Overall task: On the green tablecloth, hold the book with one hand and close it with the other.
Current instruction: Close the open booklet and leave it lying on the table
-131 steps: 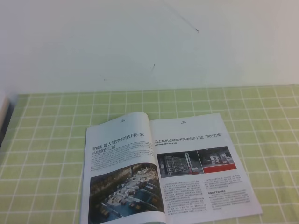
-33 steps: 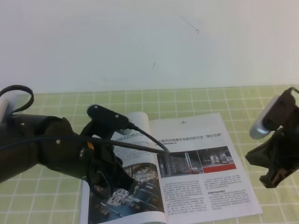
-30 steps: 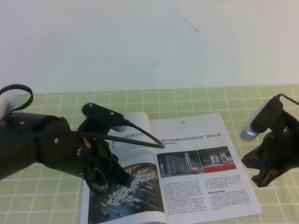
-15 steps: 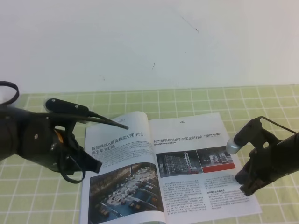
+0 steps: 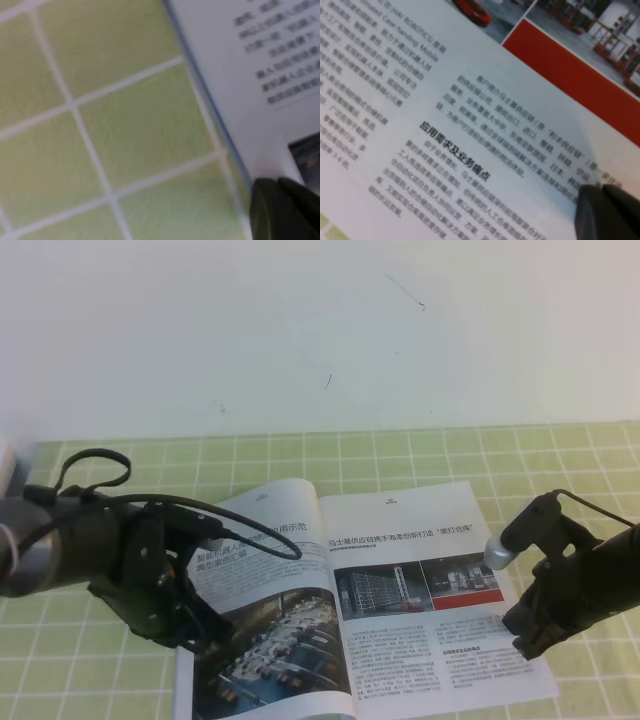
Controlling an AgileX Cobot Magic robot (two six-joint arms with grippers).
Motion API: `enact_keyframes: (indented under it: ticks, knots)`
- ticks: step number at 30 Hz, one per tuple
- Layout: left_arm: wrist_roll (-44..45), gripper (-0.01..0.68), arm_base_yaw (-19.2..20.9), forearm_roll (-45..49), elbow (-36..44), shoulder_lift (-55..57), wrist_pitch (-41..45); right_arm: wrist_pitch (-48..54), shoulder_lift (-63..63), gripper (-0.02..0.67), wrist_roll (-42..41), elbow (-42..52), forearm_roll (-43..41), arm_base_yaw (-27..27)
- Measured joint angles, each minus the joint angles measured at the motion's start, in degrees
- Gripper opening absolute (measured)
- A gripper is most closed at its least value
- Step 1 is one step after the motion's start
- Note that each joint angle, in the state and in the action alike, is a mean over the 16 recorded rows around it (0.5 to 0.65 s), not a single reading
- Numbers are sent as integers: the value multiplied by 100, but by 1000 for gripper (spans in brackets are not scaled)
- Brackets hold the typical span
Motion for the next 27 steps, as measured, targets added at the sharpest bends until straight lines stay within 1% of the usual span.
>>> enact_keyframes:
  ticks: [3,8,17,22,27]
  knots:
    - [-38,-4,-183,-29,-116,187,-53,32,3,-4,0,0,66,0]
    - [-103,-4,-604,-240,-378,439,-230,107,16,-4,0,0,291,2]
    - [-36,-4,-1320,-991,-1166,755,-442,215,40,-4,0,0,775,9]
    - [173,-4,-1533,-1090,-1750,798,-83,236,45,-4,0,0,912,13]
    - [282,-4,-1615,-715,-2249,650,557,241,46,-4,0,0,950,13]
